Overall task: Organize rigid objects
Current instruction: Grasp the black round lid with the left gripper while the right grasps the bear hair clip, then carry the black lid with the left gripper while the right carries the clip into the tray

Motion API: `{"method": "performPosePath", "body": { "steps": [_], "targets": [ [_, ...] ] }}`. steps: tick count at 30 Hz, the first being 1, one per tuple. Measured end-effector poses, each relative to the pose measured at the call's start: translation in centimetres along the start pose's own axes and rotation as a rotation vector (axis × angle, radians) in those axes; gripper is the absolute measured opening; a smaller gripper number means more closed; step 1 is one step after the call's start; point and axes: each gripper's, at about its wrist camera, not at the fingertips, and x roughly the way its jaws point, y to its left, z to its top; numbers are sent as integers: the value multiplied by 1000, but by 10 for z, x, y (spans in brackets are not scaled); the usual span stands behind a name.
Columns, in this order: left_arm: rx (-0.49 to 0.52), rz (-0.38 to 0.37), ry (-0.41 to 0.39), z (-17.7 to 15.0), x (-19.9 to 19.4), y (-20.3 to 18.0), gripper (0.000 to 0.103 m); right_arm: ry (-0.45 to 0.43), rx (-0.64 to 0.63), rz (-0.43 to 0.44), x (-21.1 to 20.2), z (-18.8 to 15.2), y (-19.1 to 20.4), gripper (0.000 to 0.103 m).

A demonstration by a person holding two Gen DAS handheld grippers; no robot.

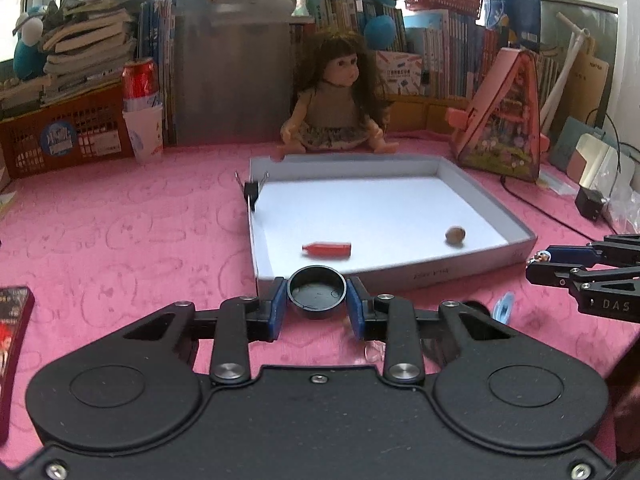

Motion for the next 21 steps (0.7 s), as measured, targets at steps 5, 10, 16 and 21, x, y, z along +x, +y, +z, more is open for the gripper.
{"method": "performPosePath", "body": {
  "steps": [5,10,16,21],
  "targets": [
    [-2,6,-18,21,9,-1,30,0,80,-3,5,18,-10,42],
    [-8,17,-24,42,25,-2,30,18,137,-10,18,35,-18,42],
    [-17,4,14,64,54,-5,30,70,205,3,43,55,-29,42],
    [-48,-20,94,82,86,-5,30,145,251,-3,69,72,-35,42]
  ]
}}
